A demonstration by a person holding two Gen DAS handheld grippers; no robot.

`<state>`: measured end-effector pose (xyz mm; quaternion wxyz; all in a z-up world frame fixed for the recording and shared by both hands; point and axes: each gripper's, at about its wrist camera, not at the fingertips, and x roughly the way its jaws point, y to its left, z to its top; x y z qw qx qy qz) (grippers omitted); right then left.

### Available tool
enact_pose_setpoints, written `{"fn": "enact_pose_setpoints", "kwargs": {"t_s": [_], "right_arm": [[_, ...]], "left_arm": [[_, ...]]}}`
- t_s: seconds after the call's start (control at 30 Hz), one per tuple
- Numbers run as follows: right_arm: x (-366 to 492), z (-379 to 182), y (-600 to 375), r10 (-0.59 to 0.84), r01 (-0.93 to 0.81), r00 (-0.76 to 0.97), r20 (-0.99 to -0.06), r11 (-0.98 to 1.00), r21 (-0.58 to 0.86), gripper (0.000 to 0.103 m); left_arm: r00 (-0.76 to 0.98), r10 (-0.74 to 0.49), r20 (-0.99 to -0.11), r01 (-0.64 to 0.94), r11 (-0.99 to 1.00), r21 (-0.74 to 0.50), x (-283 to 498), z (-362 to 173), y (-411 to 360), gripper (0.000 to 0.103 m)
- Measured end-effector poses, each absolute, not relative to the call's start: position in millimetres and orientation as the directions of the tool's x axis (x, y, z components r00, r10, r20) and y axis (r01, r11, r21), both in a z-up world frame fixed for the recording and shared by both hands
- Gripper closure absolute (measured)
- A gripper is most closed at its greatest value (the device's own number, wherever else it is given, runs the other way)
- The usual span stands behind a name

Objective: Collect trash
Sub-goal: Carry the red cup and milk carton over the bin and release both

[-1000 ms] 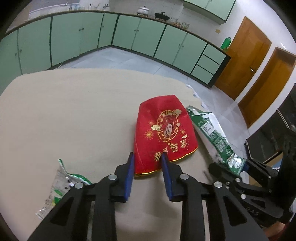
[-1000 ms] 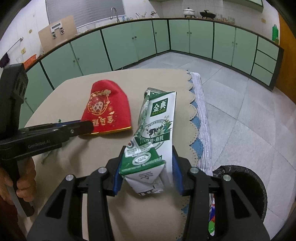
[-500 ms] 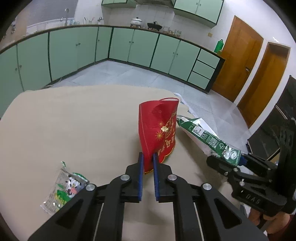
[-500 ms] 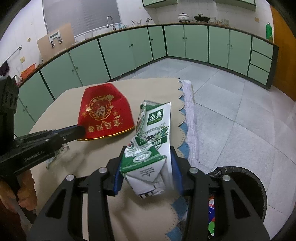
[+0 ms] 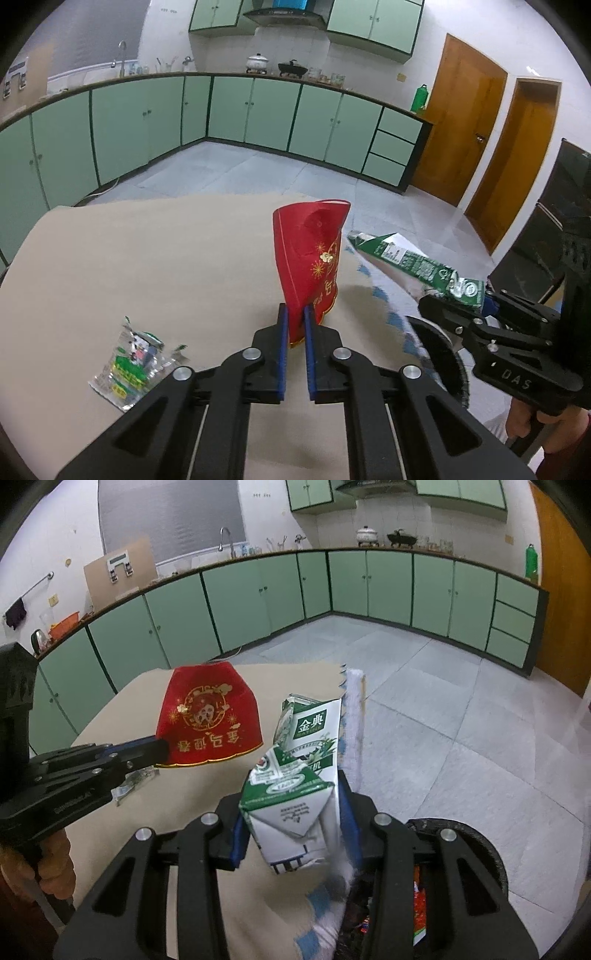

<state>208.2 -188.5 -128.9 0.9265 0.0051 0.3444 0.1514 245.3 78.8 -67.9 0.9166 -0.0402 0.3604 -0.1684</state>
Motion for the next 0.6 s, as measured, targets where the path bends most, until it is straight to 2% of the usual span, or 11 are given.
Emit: {"fn": "enact_pose_setpoints", "kwargs": {"t_s": [0.6], "right_arm": [[118.2,-118.0,-298.3,0.047,-0.009,0.777,-0.627,0.998,0.063,0.064]], "left_arm": [[0.61,-0.486,-0.626,0.482,0.855,-0.194,201.1,-59.1,-41.7,0.095]]}}
